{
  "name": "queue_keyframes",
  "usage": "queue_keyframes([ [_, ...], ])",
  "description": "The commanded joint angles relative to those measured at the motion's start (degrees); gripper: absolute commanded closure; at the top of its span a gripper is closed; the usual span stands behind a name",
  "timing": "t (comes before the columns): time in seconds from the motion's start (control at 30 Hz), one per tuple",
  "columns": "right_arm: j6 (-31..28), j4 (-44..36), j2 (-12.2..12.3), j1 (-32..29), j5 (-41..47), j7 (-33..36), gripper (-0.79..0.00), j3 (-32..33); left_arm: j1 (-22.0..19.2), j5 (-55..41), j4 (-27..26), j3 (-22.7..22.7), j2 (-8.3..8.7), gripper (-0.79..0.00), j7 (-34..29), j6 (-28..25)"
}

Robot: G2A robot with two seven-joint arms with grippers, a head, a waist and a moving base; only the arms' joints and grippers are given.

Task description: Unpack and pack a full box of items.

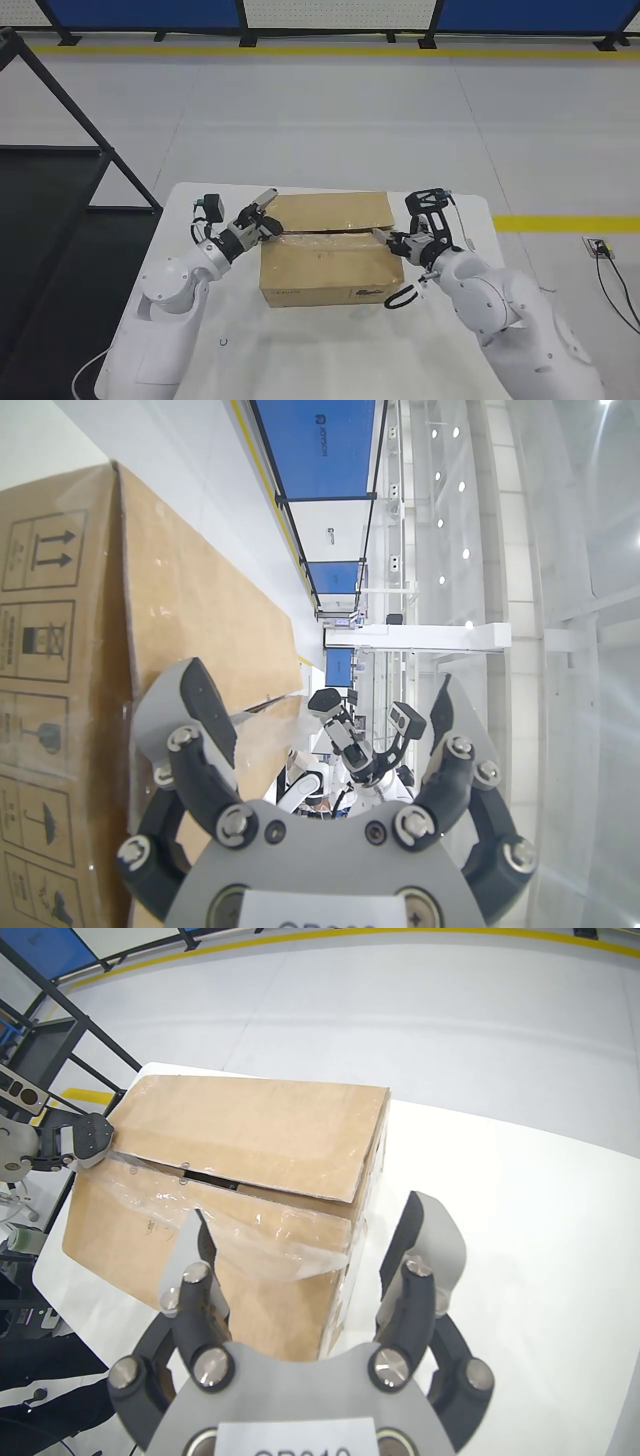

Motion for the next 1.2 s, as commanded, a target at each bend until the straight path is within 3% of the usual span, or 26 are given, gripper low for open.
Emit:
queue_keyframes([
  [0.0,0.8,-0.2,0.0,0.3,-0.9,1.5,-0.237,-0.2,-0.2,-0.3,0.3,0.1,0.07,-0.785,0.0,-0.1],
  [0.13,3.0,-0.6,-0.2,0.8,-2.5,4.0,-0.188,-0.6,-0.5,-0.7,0.8,0.2,0.23,-0.785,-0.1,-0.3],
  [0.23,4.1,-0.7,-0.3,1.1,-3.1,5.3,-0.108,-0.6,-0.7,-1.0,1.0,0.4,0.34,-0.785,-0.1,-0.6],
  [0.3,4.6,-0.9,-0.4,1.1,-3.4,5.9,0.0,-0.5,-0.8,-1.3,1.2,0.5,0.4,-0.785,-0.1,-0.7],
  [0.47,4.6,-2.1,-0.6,0.6,-3.0,4.9,0.0,-0.1,-1.0,-1.6,1.6,0.7,0.59,-0.785,-0.1,-0.9],
  [0.9,1.0,-0.6,-2.0,-0.8,-4.8,-15.9,0.0,-2.0,-0.6,-3.3,1.6,0.8,1.06,-0.785,0.3,-1.6],
  [1.17,-5.1,2.6,-3.1,-1.4,-3.0,-30.2,0.0,-2.5,0.0,-4.6,1.0,0.8,1.28,-0.785,1.4,-1.8],
])
